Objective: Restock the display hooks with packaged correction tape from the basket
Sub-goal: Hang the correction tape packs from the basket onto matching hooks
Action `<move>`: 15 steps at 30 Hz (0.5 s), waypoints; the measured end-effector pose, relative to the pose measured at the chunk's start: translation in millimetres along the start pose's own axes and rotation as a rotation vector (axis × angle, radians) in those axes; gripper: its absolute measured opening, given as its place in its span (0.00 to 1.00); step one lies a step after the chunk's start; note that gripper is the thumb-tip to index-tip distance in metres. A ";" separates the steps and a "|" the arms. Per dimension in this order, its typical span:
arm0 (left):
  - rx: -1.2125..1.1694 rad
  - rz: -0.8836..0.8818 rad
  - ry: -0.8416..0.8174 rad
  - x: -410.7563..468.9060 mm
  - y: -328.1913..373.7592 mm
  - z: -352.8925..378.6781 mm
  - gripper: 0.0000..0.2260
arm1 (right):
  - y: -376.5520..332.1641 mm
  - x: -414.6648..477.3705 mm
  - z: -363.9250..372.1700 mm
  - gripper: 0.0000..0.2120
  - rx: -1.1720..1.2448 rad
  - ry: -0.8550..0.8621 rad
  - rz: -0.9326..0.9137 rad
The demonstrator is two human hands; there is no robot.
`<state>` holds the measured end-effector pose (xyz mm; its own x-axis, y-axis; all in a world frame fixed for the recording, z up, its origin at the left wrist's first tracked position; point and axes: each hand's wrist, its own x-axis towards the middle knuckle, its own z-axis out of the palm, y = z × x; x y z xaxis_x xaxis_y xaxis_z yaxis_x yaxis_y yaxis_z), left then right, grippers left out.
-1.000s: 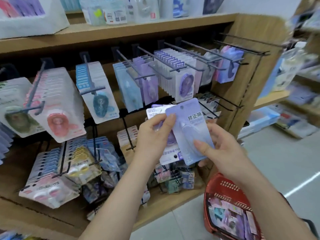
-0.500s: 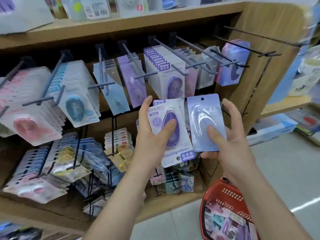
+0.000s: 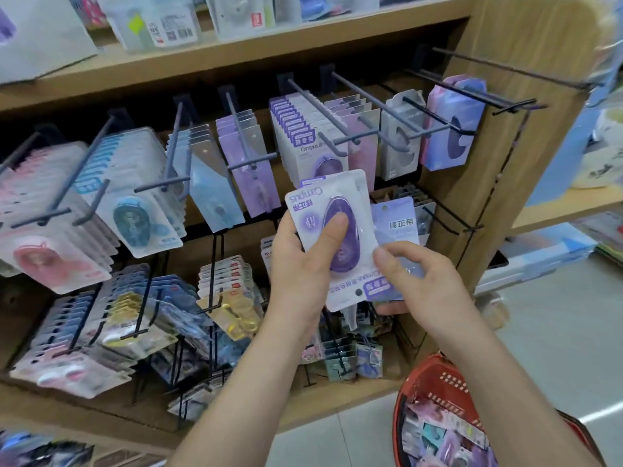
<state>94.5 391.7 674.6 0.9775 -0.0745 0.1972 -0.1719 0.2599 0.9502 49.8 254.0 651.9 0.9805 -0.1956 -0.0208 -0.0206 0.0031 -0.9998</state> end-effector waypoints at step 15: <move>0.045 -0.077 -0.166 0.4 2.9 -26.5 0.10 | -13.4 30.3 -17.1 0.16 -0.006 0.009 -0.211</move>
<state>97.6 417.9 671.1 0.9551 -0.2514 0.1570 -0.1061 0.2046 0.9731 76.5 231.3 664.7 0.9613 -0.2002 0.1892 0.1838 -0.0450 -0.9819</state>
